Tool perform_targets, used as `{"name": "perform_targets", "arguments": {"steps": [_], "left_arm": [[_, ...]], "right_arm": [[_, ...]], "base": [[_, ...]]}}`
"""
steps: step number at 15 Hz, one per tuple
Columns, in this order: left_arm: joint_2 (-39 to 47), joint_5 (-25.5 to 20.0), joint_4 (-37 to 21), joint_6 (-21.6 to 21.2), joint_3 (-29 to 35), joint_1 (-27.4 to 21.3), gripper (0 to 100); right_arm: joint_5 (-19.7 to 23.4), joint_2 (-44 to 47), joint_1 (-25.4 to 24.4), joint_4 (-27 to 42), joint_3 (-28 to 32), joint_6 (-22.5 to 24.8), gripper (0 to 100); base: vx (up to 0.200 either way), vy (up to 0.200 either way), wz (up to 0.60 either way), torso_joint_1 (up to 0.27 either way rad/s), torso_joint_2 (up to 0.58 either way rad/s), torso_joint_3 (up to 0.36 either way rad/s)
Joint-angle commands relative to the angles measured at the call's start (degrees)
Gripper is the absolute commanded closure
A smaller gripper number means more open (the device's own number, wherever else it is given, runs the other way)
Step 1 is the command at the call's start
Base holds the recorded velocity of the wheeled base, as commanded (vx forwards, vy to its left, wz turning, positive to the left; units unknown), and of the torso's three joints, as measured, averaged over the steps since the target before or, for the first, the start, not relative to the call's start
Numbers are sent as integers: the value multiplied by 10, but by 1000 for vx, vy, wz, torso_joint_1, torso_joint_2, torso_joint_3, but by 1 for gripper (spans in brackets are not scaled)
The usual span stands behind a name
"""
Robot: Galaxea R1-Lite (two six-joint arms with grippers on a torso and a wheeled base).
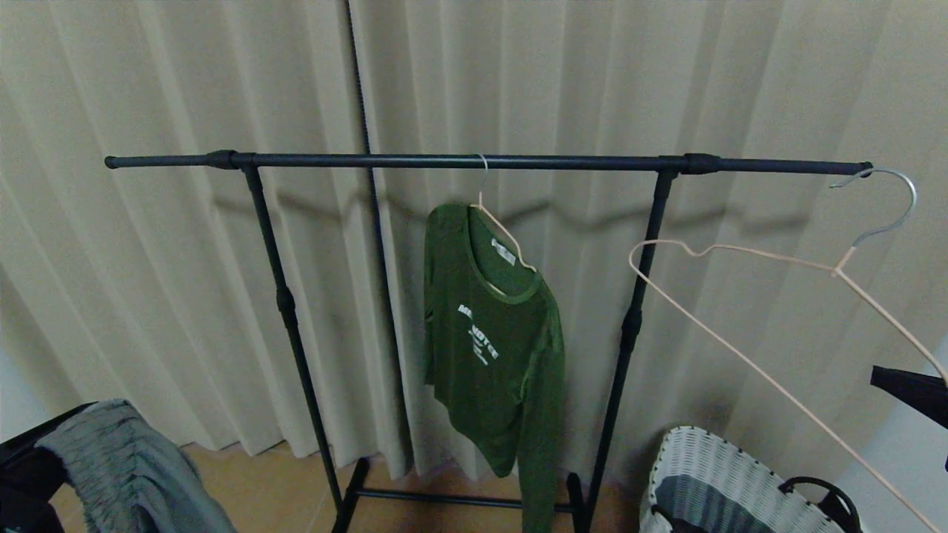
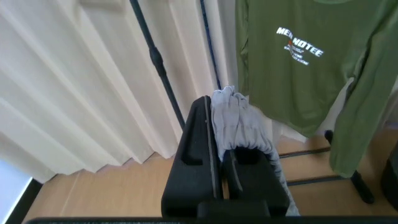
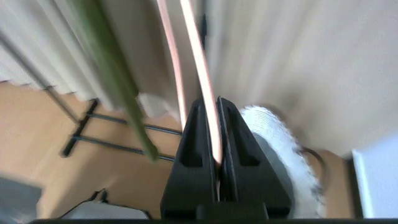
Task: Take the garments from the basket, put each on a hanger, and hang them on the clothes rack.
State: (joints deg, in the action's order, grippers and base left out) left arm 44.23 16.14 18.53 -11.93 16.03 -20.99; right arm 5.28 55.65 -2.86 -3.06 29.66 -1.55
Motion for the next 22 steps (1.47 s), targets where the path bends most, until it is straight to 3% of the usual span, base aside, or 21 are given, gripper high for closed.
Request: {"name": "perform_targets", "arguments": {"steps": [1, 8, 12, 15, 18, 20, 22], "left_arm": [[10, 0, 0, 1, 1, 0, 100], [53, 0, 2, -1, 21, -2, 100], [94, 1, 26, -4, 28, -40, 100], [137, 6, 26, -4, 52, -42, 100], [263, 33, 19, 6, 132, -29, 100], [325, 52, 10, 17, 193, -25, 100], [367, 56, -55, 53, 268, -18, 100]], "right_arm": [[3, -9, -30, -1, -5, -5, 100], [3, -4, -138, 0, -11, -54, 100], [3, 10, -198, -2, -9, -72, 100], [2, 26, -223, -3, -4, -72, 100], [-2, 97, -290, -82, 8, -70, 100], [-2, 141, -325, -93, 37, -72, 100], [-2, 171, -359, -94, 56, -87, 100]], "base": [[0, 200, 0, 17, 7, -2], [0, 200, 0, 3, 2, 3], [0, 0, 0, 0, 0, 0], [0, 0, 0, 0, 0, 0], [0, 0, 0, 0, 0, 0], [0, 0, 0, 0, 0, 0], [0, 0, 0, 0, 0, 0]]}}
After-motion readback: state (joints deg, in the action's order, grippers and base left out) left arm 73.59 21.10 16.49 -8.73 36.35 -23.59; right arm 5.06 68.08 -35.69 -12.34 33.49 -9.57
